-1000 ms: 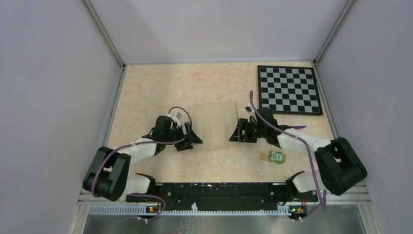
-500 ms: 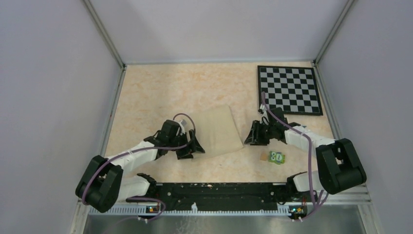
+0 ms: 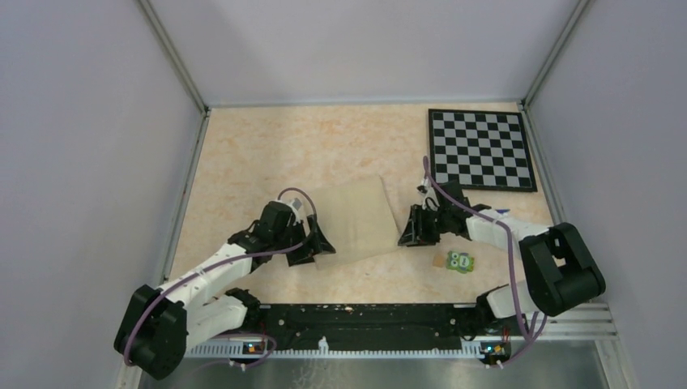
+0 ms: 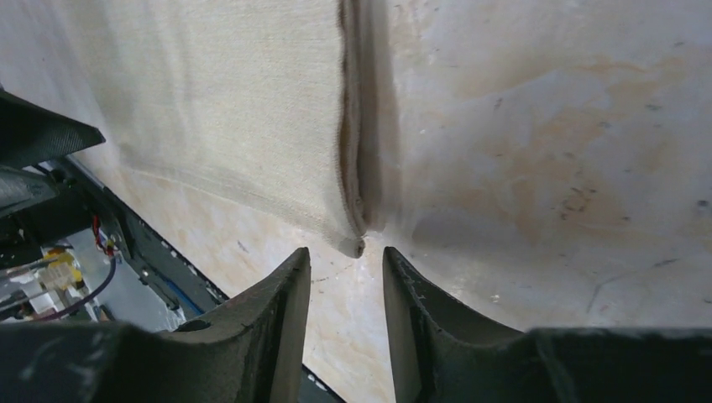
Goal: Fold the napkin into a case and place the utensils inside
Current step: Pick up the top corner of the square-folded napkin from the center of the board, then fold the top corner of the square-folded napkin at the center of the board.
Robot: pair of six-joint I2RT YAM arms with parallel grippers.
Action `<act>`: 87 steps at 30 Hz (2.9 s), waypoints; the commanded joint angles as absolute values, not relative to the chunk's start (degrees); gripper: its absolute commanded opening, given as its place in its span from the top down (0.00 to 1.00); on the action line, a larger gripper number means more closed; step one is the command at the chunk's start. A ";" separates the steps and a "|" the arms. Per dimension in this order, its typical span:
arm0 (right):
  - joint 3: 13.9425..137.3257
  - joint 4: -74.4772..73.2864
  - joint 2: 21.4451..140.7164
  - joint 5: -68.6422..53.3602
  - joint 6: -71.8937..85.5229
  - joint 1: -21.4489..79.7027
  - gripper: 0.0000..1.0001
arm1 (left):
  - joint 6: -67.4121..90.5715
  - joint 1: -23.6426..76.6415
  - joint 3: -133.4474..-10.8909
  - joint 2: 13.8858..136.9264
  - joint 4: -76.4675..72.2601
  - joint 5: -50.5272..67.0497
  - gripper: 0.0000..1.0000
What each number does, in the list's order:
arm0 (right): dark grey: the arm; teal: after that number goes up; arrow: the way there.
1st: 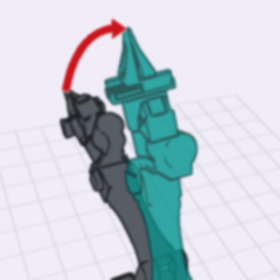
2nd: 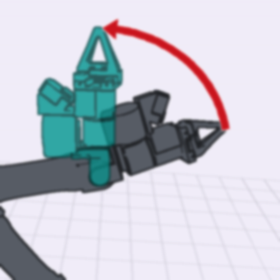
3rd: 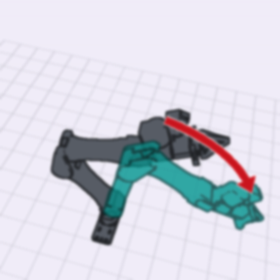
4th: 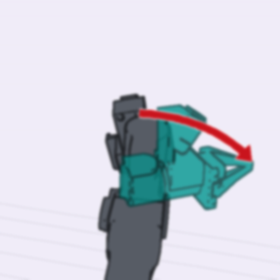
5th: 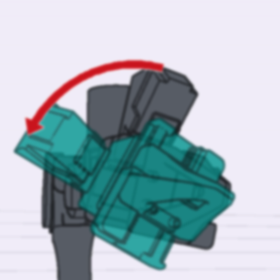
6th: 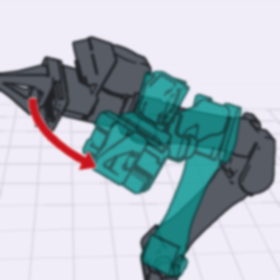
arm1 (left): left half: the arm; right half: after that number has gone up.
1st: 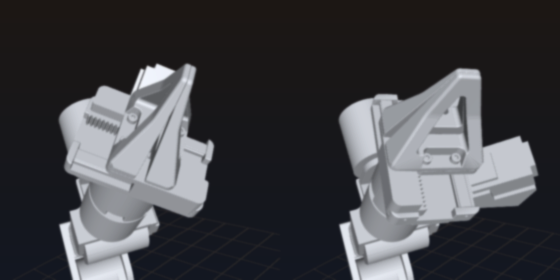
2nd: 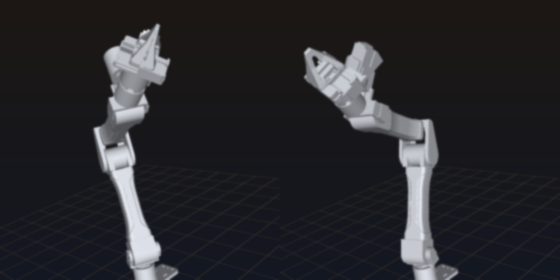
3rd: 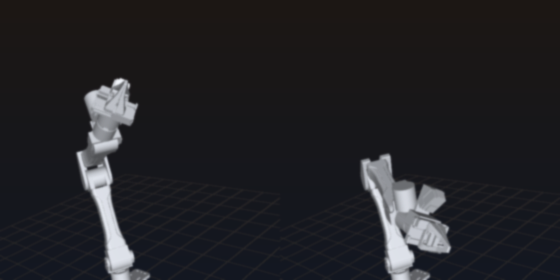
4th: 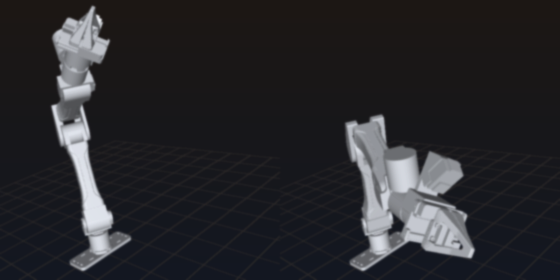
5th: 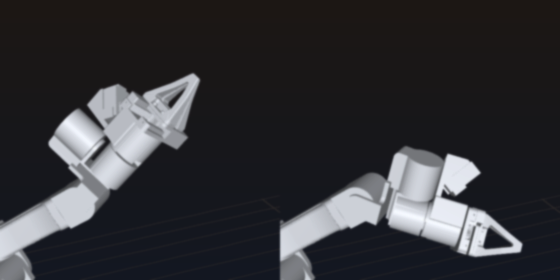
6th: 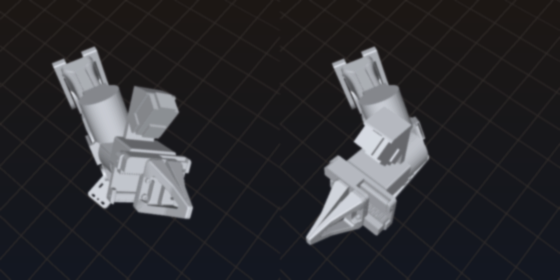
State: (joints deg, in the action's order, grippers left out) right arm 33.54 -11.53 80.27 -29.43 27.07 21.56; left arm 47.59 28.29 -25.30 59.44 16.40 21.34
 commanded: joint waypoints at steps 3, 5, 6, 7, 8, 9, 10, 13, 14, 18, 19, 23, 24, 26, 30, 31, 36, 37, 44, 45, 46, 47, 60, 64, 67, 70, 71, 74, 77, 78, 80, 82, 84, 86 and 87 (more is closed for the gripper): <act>34.66 -7.64 80.39 -30.42 28.27 23.72 0.70 | 48.01 28.36 -26.05 58.66 19.51 16.61 0.24; 34.70 -7.40 80.43 -30.32 28.31 23.80 0.73 | 47.94 28.37 -25.49 59.21 19.57 15.83 0.29; 34.82 -7.46 80.56 -30.14 28.22 23.79 0.73 | 47.86 28.38 -25.16 59.47 19.57 15.62 0.30; 34.87 -7.54 80.81 -29.93 28.21 23.83 0.73 | 47.90 28.32 -24.77 59.56 19.31 15.46 0.32; 34.96 -7.60 81.02 -29.89 28.14 23.81 0.73 | 47.90 28.30 -24.44 59.78 19.06 15.21 0.34; 35.02 -7.68 81.30 -29.93 28.03 23.77 0.73 | 47.98 28.31 -24.09 59.78 18.86 15.21 0.36; 35.02 -7.66 81.52 -29.97 27.96 23.77 0.73 | 47.99 28.37 -23.78 59.88 18.67 15.13 0.38; 34.81 -7.39 81.84 -29.57 27.91 23.80 0.71 | 48.12 28.32 -23.18 59.96 18.21 14.91 0.42; 34.78 -7.38 81.99 -29.39 28.02 23.79 0.71 | 48.08 28.37 -22.99 60.04 18.20 14.81 0.44; 34.76 -7.08 82.14 -29.64 28.29 23.82 0.71 | 47.86 28.37 -22.73 60.63 18.06 14.91 0.47; 34.84 -7.08 82.05 -29.70 28.30 23.82 0.73 | 47.87 28.34 -22.68 60.68 18.08 14.89 0.48; 35.10 -7.32 81.65 -29.93 28.41 23.81 0.84 | 48.00 28.33 -22.52 60.49 18.34 14.58 0.51; 35.23 -7.45 81.41 -29.97 28.50 23.82 0.88 | 48.04 28.34 -22.50 60.38 18.53 14.32 0.51; 35.52 -7.76 80.69 -30.20 28.63 23.86 0.96 | 48.19 28.38 -22.70 60.24 19.42 13.64 0.54; 37.51 -10.20 79.11 -29.40 28.17 24.67 1.00 | 47.87 28.34 -23.46 59.94 21.71 11.35 0.61; 38.10 -10.70 78.86 -29.36 28.10 25.01 1.00 | 47.75 28.36 -23.53 59.79 21.71 11.34 0.62; 40.91 -11.49 79.12 -29.84 28.52 27.00 1.00 | 47.48 28.36 -23.48 60.43 21.69 11.71 0.66; 41.41 -11.22 79.32 -29.92 28.86 27.42 1.00 | 47.46 28.36 -23.21 60.53 21.28 12.15 0.66; 47.31 -1.97 87.93 -35.51 33.37 31.90 1.00 | 47.41 28.32 -21.55 61.56 19.65 14.06 0.69; 48.42 -0.69 89.72 -35.84 34.14 32.57 1.00 | 47.41 28.34 -21.33 61.41 19.87 13.77 0.69; 49.72 1.92 91.67 -36.30 35.05 33.31 1.00 | 47.40 28.31 -21.02 61.27 19.92 13.70 0.69; 51.18 5.04 94.20 -37.25 36.04 34.14 1.00 | 47.52 28.36 -20.68 61.10 19.80 13.63 0.69; 73.81 20.26 120.32 -38.75 48.12 39.66 1.00 | 47.83 28.34 -17.52 60.70 20.01 13.12 0.73; 78.15 21.60 124.59 -38.54 49.27 39.64 1.00 | 48.01 28.37 -16.97 60.32 20.28 13.10 0.75; 81.14 20.39 126.71 -37.28 48.51 39.64 1.00 | 48.25 28.39 -17.06 59.67 20.91 12.67 0.76; 83.82 19.49 129.06 -37.74 48.47 39.61 1.00 | 48.22 28.33 -17.23 59.51 21.33 12.31 0.77; 84.31 19.50 129.52 -37.76 48.44 39.63 1.00 | 48.23 28.37 -17.30 59.50 21.54 12.35 0.78; 85.35 18.71 130.11 -36.90 47.95 39.59 1.00 | 48.18 28.38 -17.16 59.31 21.71 12.28 0.80; 86.67 17.98 130.86 -36.19 47.53 39.63 1.00 | 48.42 28.32 -16.98 58.80 21.80 12.33 0.81; 87.25 17.61 131.24 -36.20 47.23 39.63 1.00 | 48.55 28.31 -16.93 58.68 21.87 12.26 0.81; 88.30 17.16 131.98 -36.21 47.25 39.51 1.00 | 48.52 28.31 -16.88 58.66 21.82 12.24 0.82; 89.03 16.99 132.65 -36.23 47.12 39.50 1.00 | 48.52 28.33 -16.88 58.77 21.80 12.38 0.82; 89.82 16.73 133.12 -36.19 47.00 39.54 1.00 | 48.53 28.39 -16.87 58.85 21.64 12.31 0.82; 90.60 16.16 133.79 -36.32 46.87 39.55 1.00 | 48.52 28.33 -16.79 58.84 21.70 12.32 0.83; 91.06 16.03 134.16 -36.61 46.87 39.55 1.00 | 48.52 28.32 -16.79 58.83 21.67 12.35 0.83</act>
